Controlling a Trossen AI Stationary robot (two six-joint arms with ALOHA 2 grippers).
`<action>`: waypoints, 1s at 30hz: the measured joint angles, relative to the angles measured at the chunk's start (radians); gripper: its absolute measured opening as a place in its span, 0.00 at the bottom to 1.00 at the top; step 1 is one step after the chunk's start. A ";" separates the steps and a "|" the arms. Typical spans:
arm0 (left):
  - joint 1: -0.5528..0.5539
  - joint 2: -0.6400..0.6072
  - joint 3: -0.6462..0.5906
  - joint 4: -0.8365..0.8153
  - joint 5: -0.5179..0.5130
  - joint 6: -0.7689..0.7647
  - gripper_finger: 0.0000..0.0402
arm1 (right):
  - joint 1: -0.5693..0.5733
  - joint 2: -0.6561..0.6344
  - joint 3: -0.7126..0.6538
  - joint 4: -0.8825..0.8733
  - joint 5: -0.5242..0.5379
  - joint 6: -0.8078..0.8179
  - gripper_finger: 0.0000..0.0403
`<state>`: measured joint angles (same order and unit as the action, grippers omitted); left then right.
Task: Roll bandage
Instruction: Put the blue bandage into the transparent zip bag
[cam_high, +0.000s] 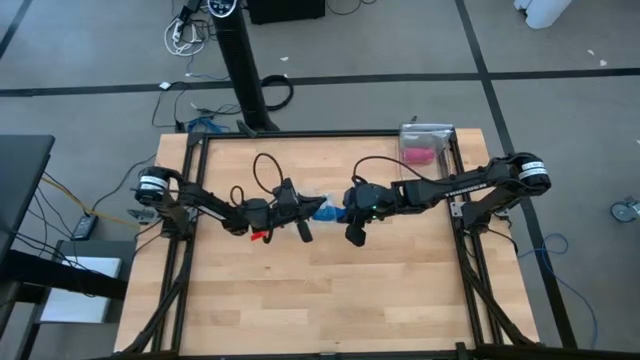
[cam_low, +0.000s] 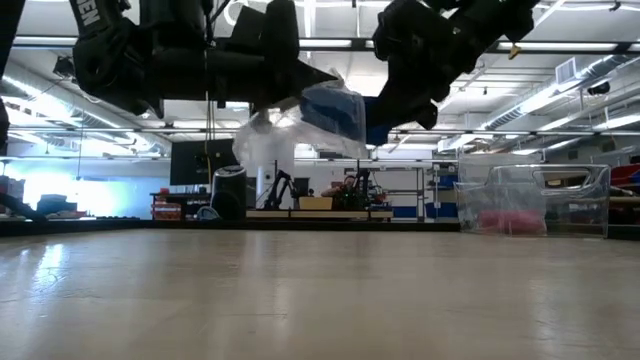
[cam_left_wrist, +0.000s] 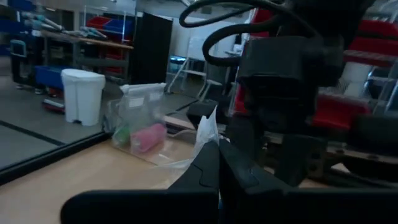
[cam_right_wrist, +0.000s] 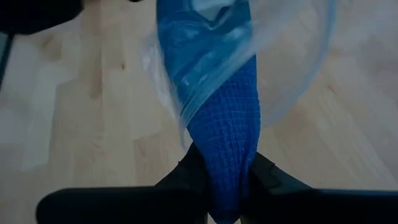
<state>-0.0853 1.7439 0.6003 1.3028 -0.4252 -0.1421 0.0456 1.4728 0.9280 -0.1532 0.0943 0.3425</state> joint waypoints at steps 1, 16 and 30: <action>-0.004 0.000 0.000 -0.001 -0.009 0.007 0.00 | 0.000 -0.001 -0.005 -0.004 0.007 0.016 0.11; -0.072 0.089 0.002 0.221 -0.146 0.106 0.00 | 0.000 -0.073 -0.147 0.250 0.095 0.049 0.11; -0.087 0.095 0.018 0.246 -0.094 0.117 0.00 | 0.001 -0.176 -0.159 0.303 0.147 -0.203 0.11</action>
<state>-0.1722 1.8393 0.6182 1.5490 -0.5190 -0.0255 0.0469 1.2964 0.7689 0.1496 0.2417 0.1398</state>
